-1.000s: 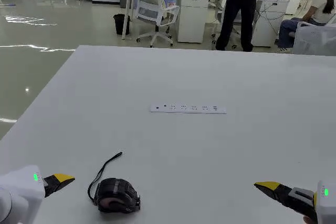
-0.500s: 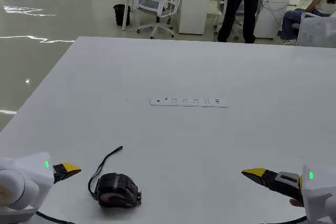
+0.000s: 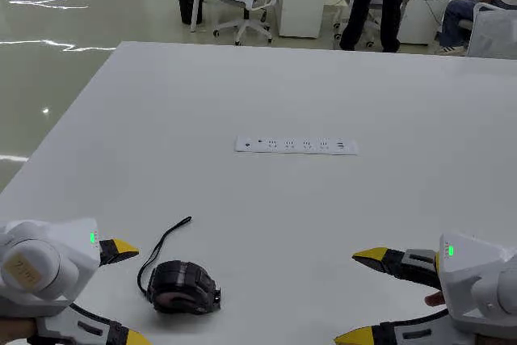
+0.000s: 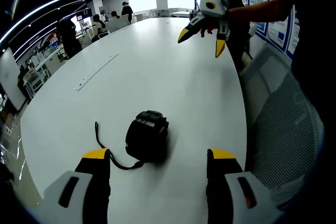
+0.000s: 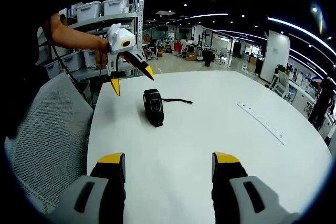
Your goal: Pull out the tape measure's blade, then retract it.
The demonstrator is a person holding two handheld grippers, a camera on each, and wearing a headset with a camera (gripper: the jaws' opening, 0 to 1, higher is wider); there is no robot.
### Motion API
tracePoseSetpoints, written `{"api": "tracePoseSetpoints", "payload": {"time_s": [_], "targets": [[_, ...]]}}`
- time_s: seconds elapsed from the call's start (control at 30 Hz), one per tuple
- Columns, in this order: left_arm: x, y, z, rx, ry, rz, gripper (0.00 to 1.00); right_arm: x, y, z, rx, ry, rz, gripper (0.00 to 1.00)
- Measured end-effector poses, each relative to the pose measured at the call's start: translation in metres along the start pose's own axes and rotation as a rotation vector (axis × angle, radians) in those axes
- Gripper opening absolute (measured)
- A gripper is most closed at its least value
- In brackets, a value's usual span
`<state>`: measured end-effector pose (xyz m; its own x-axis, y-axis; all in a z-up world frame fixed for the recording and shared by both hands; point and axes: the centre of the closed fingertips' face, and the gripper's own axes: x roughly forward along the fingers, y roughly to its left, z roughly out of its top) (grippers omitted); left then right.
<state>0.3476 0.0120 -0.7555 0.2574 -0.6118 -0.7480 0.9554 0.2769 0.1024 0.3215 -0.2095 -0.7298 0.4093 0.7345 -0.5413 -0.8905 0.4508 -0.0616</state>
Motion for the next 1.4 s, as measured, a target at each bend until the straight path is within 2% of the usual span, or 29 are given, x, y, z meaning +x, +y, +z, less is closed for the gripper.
{"api": "tracePoseSetpoints", "payload": {"time_s": [0.13,0.4,0.73,1.0,1.4], "targets": [[0.004,0.002,-0.001,0.029,0.023,-0.020,0.70,0.008,-0.003,0.001,-0.005,0.004,0.017,0.68],[0.013,0.011,-0.002,0.066,0.041,-0.045,0.67,0.026,-0.005,-0.001,-0.023,0.019,0.058,0.65],[0.020,0.016,-0.004,0.141,0.071,-0.073,0.60,0.053,-0.003,0.005,-0.033,0.008,0.105,0.61],[0.026,0.020,-0.011,0.180,0.106,-0.091,0.55,0.077,0.001,0.007,-0.047,0.015,0.145,0.60],[0.035,0.021,-0.021,0.214,0.143,-0.148,0.51,0.108,0.004,0.002,-0.074,0.047,0.190,0.56]]}}
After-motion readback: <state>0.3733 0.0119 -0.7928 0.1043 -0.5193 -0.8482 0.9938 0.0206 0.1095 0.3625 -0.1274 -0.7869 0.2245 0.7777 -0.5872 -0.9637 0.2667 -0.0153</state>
